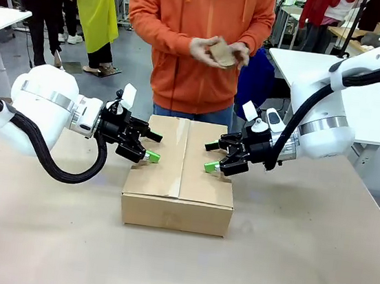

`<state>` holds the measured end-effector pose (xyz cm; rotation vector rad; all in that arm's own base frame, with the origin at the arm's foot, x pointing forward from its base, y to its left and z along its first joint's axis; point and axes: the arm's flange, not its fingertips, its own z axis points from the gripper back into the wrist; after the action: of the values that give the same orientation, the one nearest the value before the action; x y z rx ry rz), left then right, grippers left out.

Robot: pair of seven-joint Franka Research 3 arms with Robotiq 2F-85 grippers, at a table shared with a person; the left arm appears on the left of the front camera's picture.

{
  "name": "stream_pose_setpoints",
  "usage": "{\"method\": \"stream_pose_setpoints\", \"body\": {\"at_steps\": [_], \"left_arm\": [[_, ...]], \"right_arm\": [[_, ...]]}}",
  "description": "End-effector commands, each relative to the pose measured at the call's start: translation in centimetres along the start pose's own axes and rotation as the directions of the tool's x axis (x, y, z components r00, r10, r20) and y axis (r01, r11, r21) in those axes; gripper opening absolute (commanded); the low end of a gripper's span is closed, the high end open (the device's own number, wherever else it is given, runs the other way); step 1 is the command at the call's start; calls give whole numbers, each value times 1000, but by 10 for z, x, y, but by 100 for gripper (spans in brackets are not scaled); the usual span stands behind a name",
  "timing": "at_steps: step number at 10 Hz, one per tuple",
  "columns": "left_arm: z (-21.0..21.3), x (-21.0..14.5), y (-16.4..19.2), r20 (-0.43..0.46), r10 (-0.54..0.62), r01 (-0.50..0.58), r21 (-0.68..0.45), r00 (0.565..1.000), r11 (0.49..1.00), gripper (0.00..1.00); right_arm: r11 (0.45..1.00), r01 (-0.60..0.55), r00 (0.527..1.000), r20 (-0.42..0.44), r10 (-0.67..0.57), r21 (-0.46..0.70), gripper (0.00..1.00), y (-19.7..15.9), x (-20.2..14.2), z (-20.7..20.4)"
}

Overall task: Pack the gift set into the box.
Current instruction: Press and hold the closed box until the human finishes sealing it.

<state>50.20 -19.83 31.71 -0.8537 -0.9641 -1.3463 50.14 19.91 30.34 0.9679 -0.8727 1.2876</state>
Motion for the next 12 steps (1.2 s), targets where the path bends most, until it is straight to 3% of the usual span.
{"method": "stream_pose_setpoints", "body": {"at_steps": [1, 12], "left_arm": [[-1, -3, -1, -1, -11, 11, 0, 1000, 1000, 100], [-1, -3, -1, -1, -11, 11, 0, 1000, 1000, 100]], "right_arm": [[1000, -4, 1000, 5, 4, -6, 100, 1, -3, -1], [1000, -4, 1000, 5, 4, -6, 100, 1, -3, -1]]}}
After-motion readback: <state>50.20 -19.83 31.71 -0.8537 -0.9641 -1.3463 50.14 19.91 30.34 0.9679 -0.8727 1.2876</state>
